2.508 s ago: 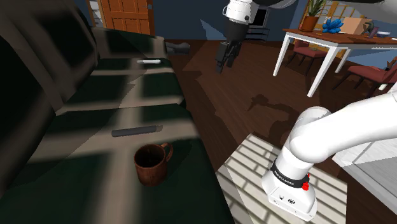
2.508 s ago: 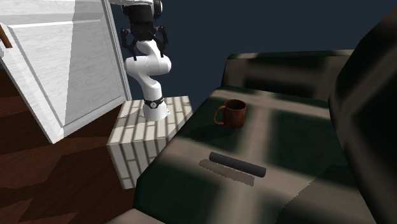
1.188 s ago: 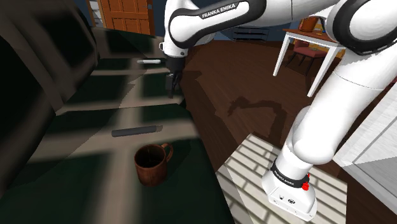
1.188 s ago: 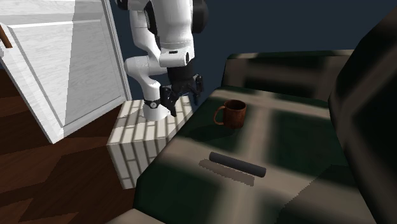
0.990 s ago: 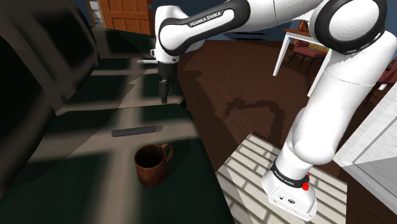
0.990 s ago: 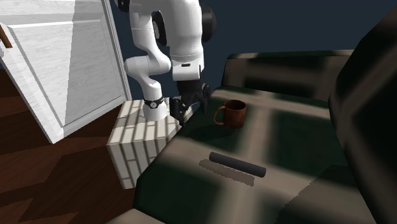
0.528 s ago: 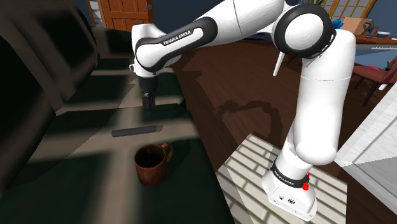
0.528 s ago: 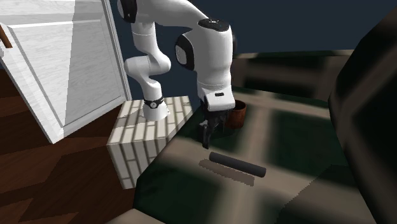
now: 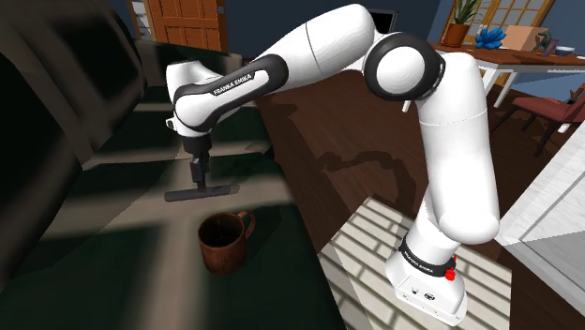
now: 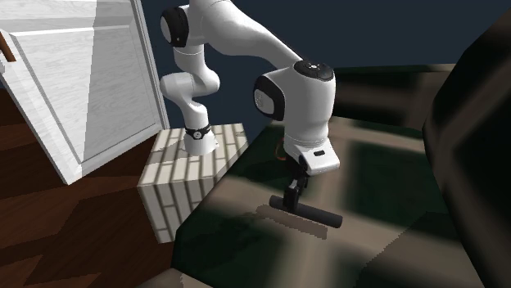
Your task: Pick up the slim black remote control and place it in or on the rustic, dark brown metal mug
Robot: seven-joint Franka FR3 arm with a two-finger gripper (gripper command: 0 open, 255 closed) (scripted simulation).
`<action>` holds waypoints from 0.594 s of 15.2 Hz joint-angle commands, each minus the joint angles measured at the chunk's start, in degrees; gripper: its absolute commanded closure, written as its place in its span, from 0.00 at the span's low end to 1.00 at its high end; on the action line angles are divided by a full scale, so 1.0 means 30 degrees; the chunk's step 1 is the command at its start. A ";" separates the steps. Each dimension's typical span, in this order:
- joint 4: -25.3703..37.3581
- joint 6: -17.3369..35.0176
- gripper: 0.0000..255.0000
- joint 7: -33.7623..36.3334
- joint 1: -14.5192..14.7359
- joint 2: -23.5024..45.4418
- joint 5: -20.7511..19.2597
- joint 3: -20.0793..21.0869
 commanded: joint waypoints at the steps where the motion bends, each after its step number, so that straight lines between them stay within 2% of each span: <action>1: -0.0074 0.0343 0.00 -0.0001 0.0058 0.0281 -0.0058 -0.0001; 5: -0.0580 0.1308 0.00 0.0051 0.0119 0.0744 -0.0144 -0.0041; 9: -0.0580 0.1308 0.00 0.0051 0.0120 0.0744 -0.0144 -0.0042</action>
